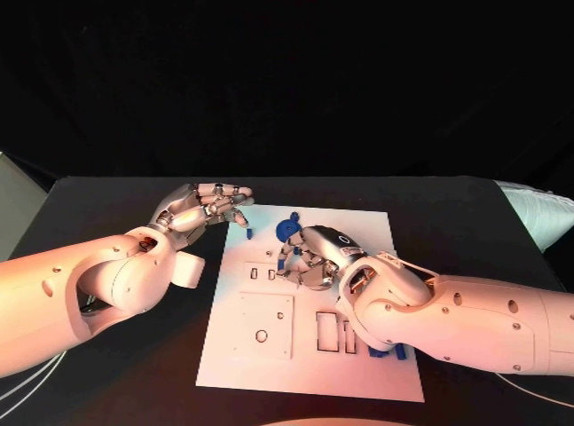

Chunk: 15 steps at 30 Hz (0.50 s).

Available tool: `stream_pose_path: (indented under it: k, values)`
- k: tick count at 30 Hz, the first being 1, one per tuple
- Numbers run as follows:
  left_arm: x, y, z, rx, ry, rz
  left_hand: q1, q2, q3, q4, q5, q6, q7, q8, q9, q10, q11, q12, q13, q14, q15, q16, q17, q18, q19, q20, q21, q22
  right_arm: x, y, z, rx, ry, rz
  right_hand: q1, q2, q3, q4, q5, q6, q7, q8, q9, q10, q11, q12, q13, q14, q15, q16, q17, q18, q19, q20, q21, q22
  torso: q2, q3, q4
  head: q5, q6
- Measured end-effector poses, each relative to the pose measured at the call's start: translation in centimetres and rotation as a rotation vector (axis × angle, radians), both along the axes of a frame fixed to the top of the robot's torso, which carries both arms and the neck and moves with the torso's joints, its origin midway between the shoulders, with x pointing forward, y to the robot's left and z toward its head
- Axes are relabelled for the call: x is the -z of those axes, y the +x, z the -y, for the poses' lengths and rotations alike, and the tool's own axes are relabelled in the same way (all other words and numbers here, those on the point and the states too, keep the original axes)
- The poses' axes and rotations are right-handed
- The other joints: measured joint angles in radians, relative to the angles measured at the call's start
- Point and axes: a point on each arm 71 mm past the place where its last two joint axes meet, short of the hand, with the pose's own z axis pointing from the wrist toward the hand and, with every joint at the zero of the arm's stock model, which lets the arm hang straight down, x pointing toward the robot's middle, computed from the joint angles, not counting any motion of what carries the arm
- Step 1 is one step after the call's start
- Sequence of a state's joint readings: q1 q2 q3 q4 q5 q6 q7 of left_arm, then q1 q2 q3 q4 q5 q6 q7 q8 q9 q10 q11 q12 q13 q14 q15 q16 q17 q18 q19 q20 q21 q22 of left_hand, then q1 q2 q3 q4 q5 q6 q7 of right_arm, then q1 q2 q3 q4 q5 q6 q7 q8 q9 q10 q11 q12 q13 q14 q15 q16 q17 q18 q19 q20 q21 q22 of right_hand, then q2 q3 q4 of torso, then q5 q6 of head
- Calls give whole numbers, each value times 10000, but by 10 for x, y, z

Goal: Assemble the parts on the task board

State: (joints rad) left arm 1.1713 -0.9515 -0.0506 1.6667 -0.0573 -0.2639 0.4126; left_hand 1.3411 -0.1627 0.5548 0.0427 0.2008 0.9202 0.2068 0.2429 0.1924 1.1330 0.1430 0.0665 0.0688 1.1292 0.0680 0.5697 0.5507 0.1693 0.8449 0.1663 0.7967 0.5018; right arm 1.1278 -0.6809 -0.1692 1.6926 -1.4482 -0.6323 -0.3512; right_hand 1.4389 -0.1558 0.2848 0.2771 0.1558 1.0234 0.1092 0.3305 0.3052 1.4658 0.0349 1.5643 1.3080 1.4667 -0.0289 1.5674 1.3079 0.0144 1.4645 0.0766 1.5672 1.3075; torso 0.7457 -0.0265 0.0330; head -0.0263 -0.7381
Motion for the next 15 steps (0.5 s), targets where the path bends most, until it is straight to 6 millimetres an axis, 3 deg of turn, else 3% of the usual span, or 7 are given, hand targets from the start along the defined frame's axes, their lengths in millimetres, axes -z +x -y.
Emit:
stream_pose_path:
  k: [15]
  values:
    - [1,0,1,37,70,-45,0,0,28,28,0,-37,37,0,-1,0,0,0,-2,0,0,-1,-1,0,0,0,0,-1,11,-4,-8,-140,-382,309,-10,-11,-2,0,0,-2,1,33,-29,0,0,0,-1,0,0,0,1,0,0,1,-6,-2,6,4,25,19,-95]
